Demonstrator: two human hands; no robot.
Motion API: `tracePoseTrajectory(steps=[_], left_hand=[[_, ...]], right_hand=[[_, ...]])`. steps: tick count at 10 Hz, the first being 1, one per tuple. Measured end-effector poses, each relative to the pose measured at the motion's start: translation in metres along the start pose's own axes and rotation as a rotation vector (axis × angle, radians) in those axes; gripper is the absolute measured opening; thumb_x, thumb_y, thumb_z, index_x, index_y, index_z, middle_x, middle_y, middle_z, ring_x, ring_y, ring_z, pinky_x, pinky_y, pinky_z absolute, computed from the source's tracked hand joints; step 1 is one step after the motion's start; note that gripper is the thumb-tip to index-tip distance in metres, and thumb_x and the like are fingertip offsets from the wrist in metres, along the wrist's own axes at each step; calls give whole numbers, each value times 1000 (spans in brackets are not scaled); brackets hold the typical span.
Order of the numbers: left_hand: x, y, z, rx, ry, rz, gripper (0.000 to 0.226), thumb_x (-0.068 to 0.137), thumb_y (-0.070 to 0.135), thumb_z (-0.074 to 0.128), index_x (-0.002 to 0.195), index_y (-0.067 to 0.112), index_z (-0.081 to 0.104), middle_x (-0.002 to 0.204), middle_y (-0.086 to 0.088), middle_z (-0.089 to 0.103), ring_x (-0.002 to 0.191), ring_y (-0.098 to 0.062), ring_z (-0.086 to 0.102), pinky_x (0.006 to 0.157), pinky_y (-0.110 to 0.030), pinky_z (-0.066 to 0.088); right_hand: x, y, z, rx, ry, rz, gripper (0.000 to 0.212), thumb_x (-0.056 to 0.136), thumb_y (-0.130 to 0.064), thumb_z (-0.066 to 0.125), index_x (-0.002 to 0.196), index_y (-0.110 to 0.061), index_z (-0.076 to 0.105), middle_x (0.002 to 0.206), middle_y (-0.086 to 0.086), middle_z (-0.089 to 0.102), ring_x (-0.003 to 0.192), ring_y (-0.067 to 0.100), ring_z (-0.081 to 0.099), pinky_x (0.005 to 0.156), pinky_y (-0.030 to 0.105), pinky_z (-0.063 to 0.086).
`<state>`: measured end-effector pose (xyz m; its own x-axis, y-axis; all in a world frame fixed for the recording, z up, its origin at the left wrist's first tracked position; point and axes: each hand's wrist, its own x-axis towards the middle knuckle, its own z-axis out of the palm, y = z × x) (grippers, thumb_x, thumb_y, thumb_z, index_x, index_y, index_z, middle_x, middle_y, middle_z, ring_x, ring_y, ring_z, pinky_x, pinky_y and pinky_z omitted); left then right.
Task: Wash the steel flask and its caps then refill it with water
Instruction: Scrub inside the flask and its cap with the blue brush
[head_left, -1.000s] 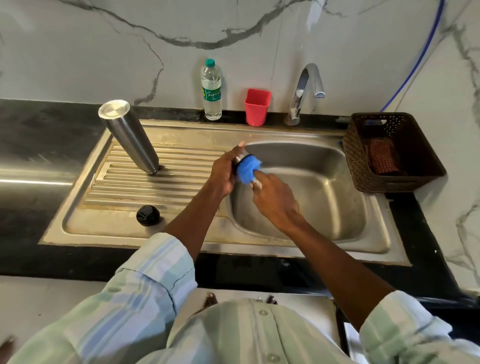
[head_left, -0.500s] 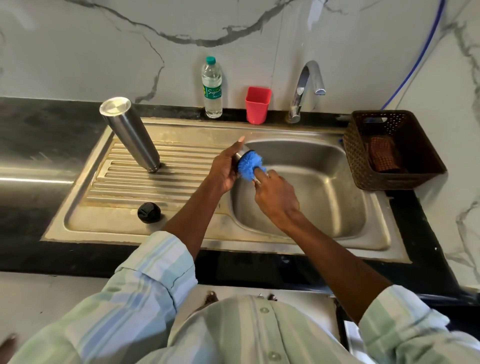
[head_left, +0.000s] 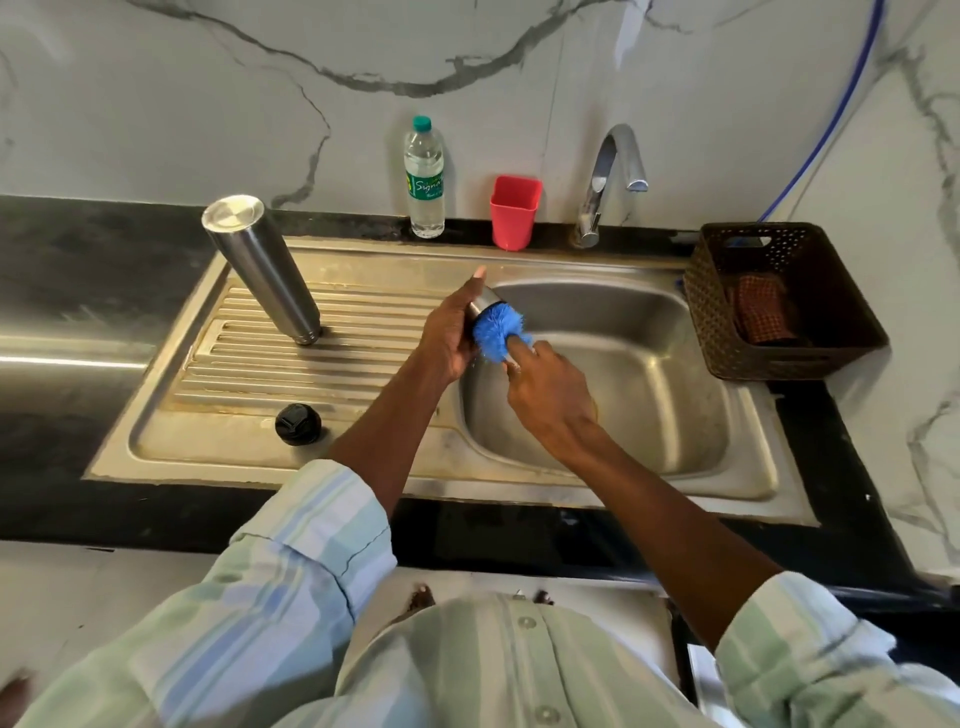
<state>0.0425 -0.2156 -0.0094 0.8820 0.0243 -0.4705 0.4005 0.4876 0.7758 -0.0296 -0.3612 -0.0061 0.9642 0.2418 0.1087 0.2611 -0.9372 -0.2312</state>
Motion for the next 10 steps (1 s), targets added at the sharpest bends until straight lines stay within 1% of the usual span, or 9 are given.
tracePoseTrajectory(steps=[1,2,3,4,5,7,8,9,10], left_hand=[[1,4,-5,77,-65,4,64,64,52,88,102,8,64,104,-19,62,96,-31,64,100,-50,51],[-5,3,-16,-211,-258,-17,44,88,34,65,115,-1,61,121,-26,60,120,-36,55,110,-49,43],[-6,-1,-16,-279,-341,7,34,88,29,63,107,1,64,111,-23,66,112,-36,61,106,-46,45],[-1,-2,-9,-5,-101,-22,38,76,35,80,98,7,67,96,-15,71,87,-29,69,79,-38,57],[4,-6,-7,228,62,-56,60,65,51,86,104,8,71,97,-11,76,84,-26,72,68,-34,58],[-2,-11,-17,-139,-197,-64,43,84,32,75,110,1,62,99,-22,67,94,-32,66,89,-45,55],[-2,-10,-15,-126,-204,-71,44,86,33,73,113,2,58,101,-23,65,92,-31,67,85,-43,56],[3,-10,-11,89,-76,-53,38,81,35,80,100,7,65,99,-18,66,84,-28,69,74,-40,59],[8,-14,-9,120,49,-53,34,76,37,85,86,10,68,80,-8,71,73,-23,70,75,-40,60]], right_hand=[[3,2,0,598,-49,167,22,94,-24,59,113,-15,62,90,6,64,70,20,57,60,30,41],[9,5,-20,1767,-522,623,16,90,-26,60,91,-10,57,72,7,55,48,13,47,38,19,31],[6,3,-21,1908,-609,657,19,88,-26,59,95,-8,56,73,7,56,49,14,47,36,19,30],[2,4,-10,593,-158,237,25,93,-24,57,117,-19,59,95,10,64,72,28,60,55,28,37],[-5,4,6,22,-26,-9,38,95,-24,49,133,-22,49,111,10,60,91,33,60,65,32,36],[3,7,-8,1819,-535,736,19,87,-24,58,97,-8,55,76,8,54,49,14,48,35,19,33],[-1,5,-9,1539,-445,568,19,91,-25,58,103,-10,59,79,10,58,53,19,52,41,23,36],[-7,4,0,190,-123,41,31,96,-25,51,126,-20,55,106,10,64,85,30,62,63,32,39],[-11,6,4,174,-106,-8,39,100,-29,46,138,-25,48,124,9,60,105,32,60,76,37,46]])
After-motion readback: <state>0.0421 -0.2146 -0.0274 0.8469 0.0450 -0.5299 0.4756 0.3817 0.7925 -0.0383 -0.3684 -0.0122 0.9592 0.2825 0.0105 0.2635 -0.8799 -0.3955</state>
